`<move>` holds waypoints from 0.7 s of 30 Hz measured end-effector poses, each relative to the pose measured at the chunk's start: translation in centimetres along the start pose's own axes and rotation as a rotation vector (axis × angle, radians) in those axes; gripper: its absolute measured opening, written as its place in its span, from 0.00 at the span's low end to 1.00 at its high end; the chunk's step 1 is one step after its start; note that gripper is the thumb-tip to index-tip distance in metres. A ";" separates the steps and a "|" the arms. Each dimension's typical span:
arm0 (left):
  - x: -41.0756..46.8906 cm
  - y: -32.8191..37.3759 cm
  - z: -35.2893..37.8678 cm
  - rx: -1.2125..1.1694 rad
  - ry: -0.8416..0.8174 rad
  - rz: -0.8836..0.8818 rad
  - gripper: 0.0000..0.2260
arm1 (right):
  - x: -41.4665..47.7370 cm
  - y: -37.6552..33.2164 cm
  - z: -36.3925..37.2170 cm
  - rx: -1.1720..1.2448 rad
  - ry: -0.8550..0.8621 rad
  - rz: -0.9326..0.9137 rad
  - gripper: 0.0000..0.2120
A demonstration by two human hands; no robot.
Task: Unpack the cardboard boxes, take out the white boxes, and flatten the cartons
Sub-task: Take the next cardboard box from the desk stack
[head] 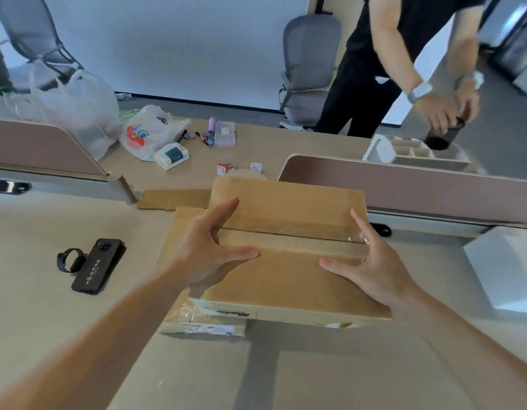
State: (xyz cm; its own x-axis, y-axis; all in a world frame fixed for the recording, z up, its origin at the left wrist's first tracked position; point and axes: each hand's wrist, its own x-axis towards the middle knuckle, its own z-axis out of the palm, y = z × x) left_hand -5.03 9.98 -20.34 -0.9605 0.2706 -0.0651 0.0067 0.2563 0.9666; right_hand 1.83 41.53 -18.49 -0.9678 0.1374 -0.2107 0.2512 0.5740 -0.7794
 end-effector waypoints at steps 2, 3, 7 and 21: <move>0.6 1.1 3.2 0.060 -0.018 0.045 0.46 | -1.5 2.0 -2.7 0.009 0.063 0.029 0.61; 0.7 1.6 4.9 0.087 -0.032 0.056 0.46 | -2.2 3.1 -4.1 0.011 0.085 0.040 0.62; 0.5 3.1 11.0 0.186 -0.047 0.082 0.47 | -4.2 7.3 -8.8 0.016 0.127 0.049 0.63; -1.3 1.9 35.3 0.165 -0.084 -0.061 0.44 | -6.8 27.1 -22.3 0.024 0.069 0.099 0.64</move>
State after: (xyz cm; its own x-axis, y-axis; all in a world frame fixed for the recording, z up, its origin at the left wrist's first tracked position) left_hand 6.06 42.92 -27.16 -0.9339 0.3248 -0.1494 0.0015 0.4214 0.9069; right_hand 14.87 74.12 -25.06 -0.9367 0.2479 -0.2472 0.3452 0.5357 -0.7707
